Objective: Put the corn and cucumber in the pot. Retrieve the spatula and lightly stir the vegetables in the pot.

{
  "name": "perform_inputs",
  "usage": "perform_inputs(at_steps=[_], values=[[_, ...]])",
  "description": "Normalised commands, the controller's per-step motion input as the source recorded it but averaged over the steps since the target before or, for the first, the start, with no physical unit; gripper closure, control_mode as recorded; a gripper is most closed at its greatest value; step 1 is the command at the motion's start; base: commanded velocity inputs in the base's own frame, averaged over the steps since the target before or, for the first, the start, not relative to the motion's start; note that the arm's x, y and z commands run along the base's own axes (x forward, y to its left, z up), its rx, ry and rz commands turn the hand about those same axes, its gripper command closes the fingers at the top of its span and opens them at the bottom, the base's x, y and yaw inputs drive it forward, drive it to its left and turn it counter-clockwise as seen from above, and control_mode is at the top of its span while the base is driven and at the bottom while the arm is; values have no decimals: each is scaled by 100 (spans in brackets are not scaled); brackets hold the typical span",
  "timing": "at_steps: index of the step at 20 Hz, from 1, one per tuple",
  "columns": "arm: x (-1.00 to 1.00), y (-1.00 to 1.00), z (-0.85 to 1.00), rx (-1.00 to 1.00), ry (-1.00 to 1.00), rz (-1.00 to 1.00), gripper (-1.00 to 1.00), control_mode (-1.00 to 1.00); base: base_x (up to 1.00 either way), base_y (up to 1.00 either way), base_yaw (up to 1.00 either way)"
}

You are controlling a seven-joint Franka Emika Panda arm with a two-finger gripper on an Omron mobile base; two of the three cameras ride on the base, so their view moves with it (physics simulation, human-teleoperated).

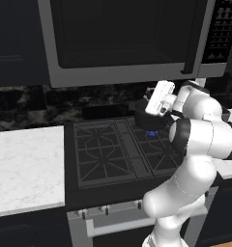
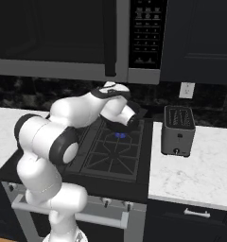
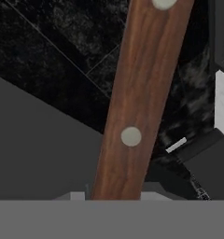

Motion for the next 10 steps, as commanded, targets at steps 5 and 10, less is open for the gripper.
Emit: perform_inputs(at_steps=[5, 10], values=[[66, -3, -47, 0, 2, 0, 100, -100, 0, 0, 0], [56, -18, -73, 0, 6, 0, 100, -100, 0, 0, 0]])
